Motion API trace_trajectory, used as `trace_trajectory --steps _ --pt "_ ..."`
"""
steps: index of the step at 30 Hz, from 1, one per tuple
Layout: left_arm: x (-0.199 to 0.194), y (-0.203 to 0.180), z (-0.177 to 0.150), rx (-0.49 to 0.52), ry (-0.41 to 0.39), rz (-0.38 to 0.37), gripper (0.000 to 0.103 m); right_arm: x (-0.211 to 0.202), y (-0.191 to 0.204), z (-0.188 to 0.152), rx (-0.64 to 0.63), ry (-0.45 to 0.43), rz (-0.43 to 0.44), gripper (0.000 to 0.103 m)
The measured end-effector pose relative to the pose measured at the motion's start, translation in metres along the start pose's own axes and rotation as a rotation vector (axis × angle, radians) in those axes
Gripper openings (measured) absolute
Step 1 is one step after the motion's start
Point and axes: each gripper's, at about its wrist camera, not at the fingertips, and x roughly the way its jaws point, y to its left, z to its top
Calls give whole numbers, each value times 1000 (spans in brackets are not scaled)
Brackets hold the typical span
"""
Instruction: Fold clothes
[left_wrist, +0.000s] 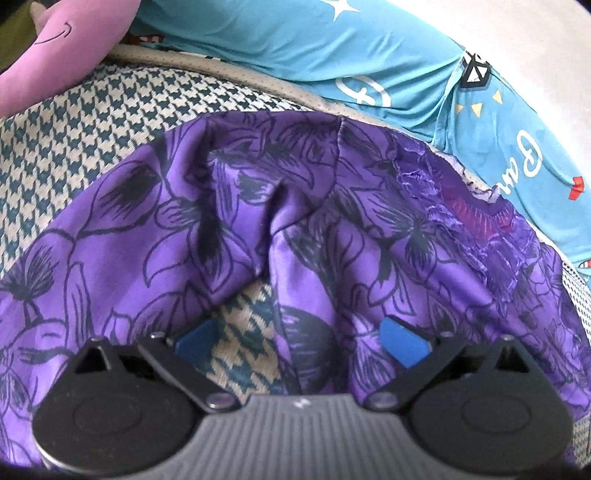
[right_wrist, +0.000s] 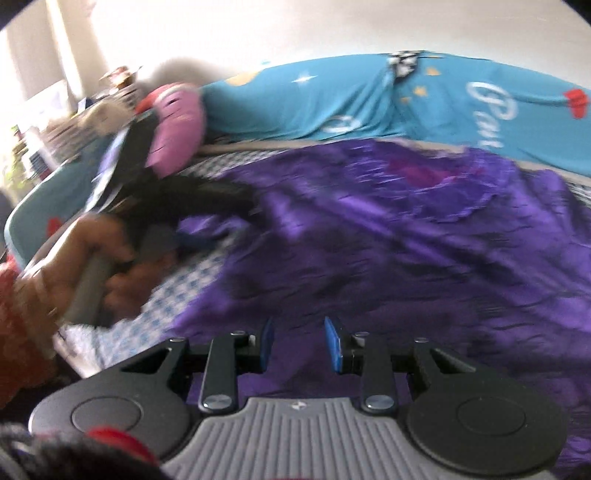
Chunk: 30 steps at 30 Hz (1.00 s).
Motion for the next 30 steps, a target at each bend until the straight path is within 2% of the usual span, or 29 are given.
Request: trace_trajectory --steps 2,4,5,7,9,10,13,17,18,19,21,23,28,30 --pt "2 -3 2 22 -1 0 89 4 12 -5 -25 19 30 30" --pt "3 -6 3 46 -2 0 71 8 22 -10 -45 38 53 30" --pt "3 -8 4 54 -3 -2 65 9 26 -13 -50 45 61 30" --pt "3 -8 5 58 -5 -21 32 11 34 -18 -63 58 71 30" --pt "0 -9 5 52 -17 -32 15 14 40 -21 -79 66 74 30" --pt "-2 -10 5 50 -32 -29 12 14 43 -22 -88 67 76 30" --pt "-18 -16 3 77 -116 32 11 15 49 -22 -110 64 79 30" --pt "-35 -24 2 184 -257 205 10 12 51 -21 -120 45 103 30" --pt "-34 -23 5 191 -257 243 14 12 52 -21 -124 43 112 30" --pt "-32 -18 8 176 -241 251 26 12 54 -22 -132 43 122 30" --pt "-28 -1 13 85 -164 180 29 12 60 -23 -153 47 146 30" --pt "-29 8 14 40 -135 134 36 13 67 -26 -177 54 163 30" --pt "-35 8 8 79 -128 144 45 15 87 -37 -230 76 195 30" --pt "-41 10 2 81 -114 124 50 15 96 -43 -258 82 203 30"
